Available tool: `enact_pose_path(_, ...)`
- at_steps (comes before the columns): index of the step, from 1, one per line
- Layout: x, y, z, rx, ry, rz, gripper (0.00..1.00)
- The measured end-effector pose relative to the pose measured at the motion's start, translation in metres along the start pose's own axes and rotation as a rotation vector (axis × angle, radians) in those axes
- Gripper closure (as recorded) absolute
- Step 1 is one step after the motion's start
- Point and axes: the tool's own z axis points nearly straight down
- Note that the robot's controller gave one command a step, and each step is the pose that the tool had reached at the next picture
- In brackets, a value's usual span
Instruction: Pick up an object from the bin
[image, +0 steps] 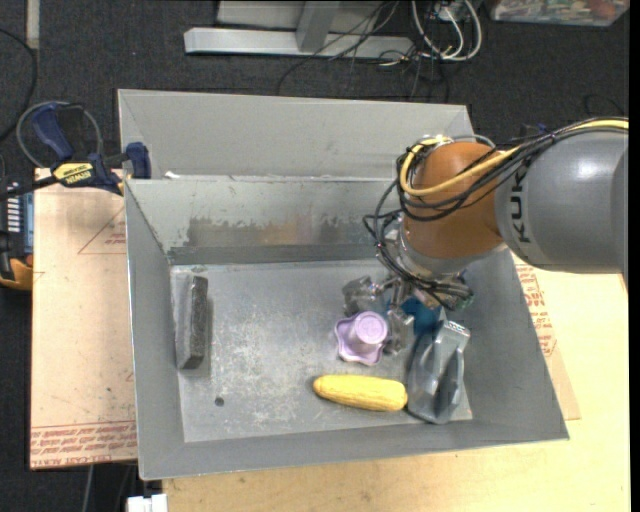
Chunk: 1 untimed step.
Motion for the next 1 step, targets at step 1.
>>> enact_pose_path(1, 0.0008, 0.0020, -0.0412, -0.006, 0.005, 0.002, 1.00)
